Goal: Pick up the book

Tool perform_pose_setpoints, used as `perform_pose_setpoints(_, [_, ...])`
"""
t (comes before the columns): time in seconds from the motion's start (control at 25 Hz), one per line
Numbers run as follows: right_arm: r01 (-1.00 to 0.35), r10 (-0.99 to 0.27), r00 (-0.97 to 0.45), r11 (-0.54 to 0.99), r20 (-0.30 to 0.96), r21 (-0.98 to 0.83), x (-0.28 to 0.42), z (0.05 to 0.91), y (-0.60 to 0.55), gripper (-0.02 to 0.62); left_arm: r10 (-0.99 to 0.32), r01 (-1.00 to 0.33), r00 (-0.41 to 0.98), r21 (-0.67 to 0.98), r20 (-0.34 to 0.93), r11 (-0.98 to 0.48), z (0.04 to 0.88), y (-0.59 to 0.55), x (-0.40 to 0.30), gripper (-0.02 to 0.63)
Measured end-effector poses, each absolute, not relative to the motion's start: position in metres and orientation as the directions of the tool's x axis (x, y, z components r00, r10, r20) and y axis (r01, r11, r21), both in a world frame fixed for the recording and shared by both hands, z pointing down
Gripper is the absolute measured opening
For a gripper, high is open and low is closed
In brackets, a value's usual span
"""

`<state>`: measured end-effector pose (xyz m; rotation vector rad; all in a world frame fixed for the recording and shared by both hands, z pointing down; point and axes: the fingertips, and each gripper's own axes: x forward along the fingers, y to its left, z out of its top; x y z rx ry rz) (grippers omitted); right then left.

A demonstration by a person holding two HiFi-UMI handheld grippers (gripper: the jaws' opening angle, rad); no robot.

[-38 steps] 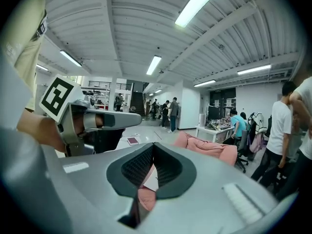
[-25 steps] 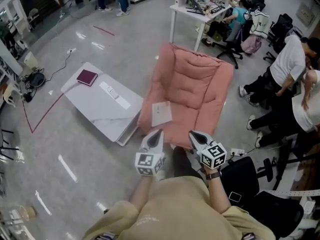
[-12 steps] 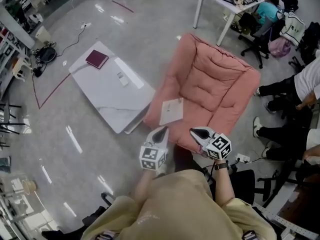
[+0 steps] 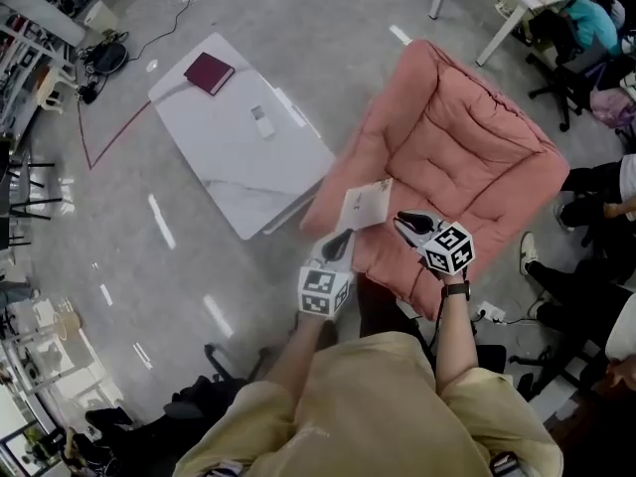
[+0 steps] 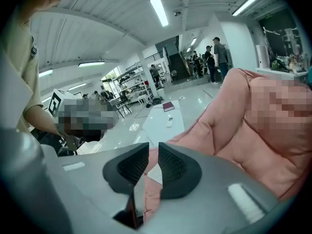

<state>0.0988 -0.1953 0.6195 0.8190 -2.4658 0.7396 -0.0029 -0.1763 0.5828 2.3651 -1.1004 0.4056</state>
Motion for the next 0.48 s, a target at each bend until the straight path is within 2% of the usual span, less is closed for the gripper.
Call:
perform_pose_setpoints(0.12, [-0.614,-0.341,-0.715,0.724,0.61,-0.315,0.09,0.653,-0.221,0.088,-0.622,-0.781,0.623,0.336,0.475,-0.526,0.599,-0.187,-0.002,0.003])
perform_pose_setpoints(0.36, [-0.536,-0.201,-0.648,0.805,0.735,-0.253,0.088,0.737,-0.256,0.18,-0.608,-0.789,0.613,0.371,0.504,-0.489,0.639,-0.214,0.01,0.003])
perform_pose_setpoints(0.48, [-0.499,-0.152,-0.624,0.832,0.766,-0.241,0.098,0.774,-0.274,0.196,-0.593,-0.792,0.61,0.385,0.526,-0.474,0.661,-0.227,0.019,0.003])
